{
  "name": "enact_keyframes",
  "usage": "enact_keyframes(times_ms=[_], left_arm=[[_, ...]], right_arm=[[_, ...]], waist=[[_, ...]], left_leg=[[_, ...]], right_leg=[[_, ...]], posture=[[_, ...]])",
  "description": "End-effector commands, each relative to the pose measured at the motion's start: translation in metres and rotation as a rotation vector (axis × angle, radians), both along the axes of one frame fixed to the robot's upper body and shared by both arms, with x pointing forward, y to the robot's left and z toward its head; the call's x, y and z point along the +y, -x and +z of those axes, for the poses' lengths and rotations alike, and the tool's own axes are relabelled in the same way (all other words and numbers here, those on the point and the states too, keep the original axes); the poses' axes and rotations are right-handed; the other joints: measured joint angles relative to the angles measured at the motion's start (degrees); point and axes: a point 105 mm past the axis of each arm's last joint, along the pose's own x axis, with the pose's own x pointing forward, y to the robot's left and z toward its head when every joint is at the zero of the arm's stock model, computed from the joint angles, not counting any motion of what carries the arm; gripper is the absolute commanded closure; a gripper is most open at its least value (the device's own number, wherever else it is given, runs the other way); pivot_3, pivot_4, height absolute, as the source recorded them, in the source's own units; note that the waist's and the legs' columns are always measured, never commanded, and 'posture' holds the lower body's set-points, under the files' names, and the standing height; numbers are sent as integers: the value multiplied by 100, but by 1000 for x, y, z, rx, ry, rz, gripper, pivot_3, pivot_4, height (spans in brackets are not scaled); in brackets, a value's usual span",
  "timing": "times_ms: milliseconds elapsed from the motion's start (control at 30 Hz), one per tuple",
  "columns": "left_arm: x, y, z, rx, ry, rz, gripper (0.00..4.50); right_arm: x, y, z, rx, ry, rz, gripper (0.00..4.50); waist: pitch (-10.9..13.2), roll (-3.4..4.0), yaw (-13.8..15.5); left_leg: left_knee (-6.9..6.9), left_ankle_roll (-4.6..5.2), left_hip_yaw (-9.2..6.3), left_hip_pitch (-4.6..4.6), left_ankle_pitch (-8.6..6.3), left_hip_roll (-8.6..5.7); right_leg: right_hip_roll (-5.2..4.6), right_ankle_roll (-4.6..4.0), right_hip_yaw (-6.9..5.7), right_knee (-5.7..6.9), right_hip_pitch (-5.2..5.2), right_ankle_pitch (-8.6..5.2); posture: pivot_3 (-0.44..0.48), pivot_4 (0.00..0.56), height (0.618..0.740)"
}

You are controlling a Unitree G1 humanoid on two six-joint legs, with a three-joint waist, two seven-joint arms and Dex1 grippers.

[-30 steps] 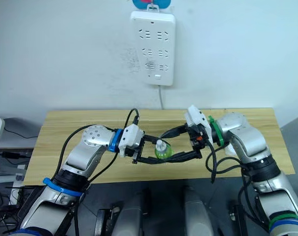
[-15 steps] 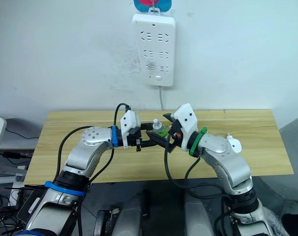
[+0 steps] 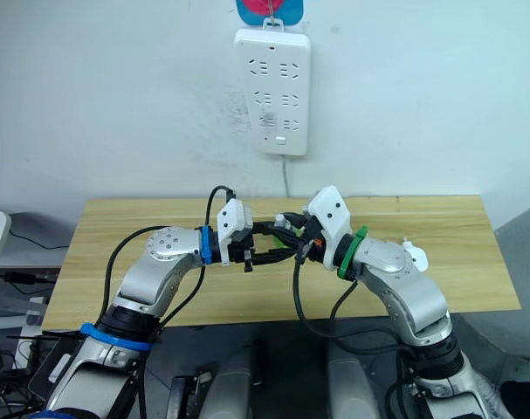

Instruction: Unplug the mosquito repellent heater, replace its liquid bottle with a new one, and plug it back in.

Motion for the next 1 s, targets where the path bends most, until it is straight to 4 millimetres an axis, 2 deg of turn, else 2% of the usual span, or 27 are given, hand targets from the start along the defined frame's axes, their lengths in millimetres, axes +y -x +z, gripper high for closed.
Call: enact_keyframes(times_ms=[33,133,233,300,367,467,567,633,733,833,900,1000], left_arm=[[-15,38,15,-50,1,-255,2281],[-12,64,11,-37,-62,-431,2281],[-10,67,9,-43,-100,-485,2281],[-8,60,9,-53,-107,-464,2281],[-5,48,11,-58,-100,-405,2281],[-2,41,12,-52,-87,-357,2281],[1,27,13,-27,-41,-243,2281],[1,20,12,-21,-19,-182,2281],[-2,15,10,-23,0,-128,2281],[-5,17,10,-20,6,-132,2281],[-7,18,10,-21,3,-146,2281],[-8,20,10,-21,0,-156,2281]], right_arm=[[2,23,22,-14,-38,370,3506],[-10,20,21,-12,84,603,3506],[-8,18,22,8,128,686,3506],[-9,15,21,10,128,675,2774],[-19,14,16,23,133,630,2142],[-30,16,10,38,139,572,1076],[-39,16,-1,40,158,415,10],[-35,21,-7,22,159,330,10],[-7,19,0,-40,50,164,10],[10,11,2,-79,21,80,10],[14,1,4,-92,12,23,10],[9,-12,6,-107,19,-37,10]], waist=[[0,0,0],[-4,0,2],[-19,-2,11],[-20,-2,33],[-21,-4,66],[-21,-4,114],[-22,-4,122],[-23,-4,115],[-28,-9,44],[-36,-12,-10],[-40,-11,-6],[-42,-11,13]], left_leg=[[0,0,0,0,0,-1],[2,1,3,5,0,-1],[2,1,-9,12,0,1],[2,1,-18,9,0,1],[4,1,-18,7,0,-2],[6,1,-16,5,0,-6],[6,1,-16,6,0,-6],[7,1,-22,6,0,0],[6,0,-24,8,0,3],[6,-2,-20,9,1,2],[7,-3,-21,9,2,2],[6,-3,-20,8,2,1]], right_leg=[[-1,0,0,0,1,0],[0,-3,1,-4,8,2],[3,-4,-11,-4,16,2],[4,-5,-18,-3,15,2],[1,-5,-17,-3,16,2],[-6,-5,-16,-4,17,2],[-5,-5,-15,0,16,2],[0,-5,-17,3,15,2],[4,-4,-16,7,14,1],[5,-5,-8,17,9,2],[5,-5,-10,17,9,2],[4,-5,-11,11,10,2]], posture=[[-97,282,740],[-84,273,740],[-62,268,740],[-62,268,740],[-49,280,740],[-57,286,740],[-76,290,740],[-93,295,740],[-101,296,740],[-108,294,740],[-112,290,740],[-113,286,740]])
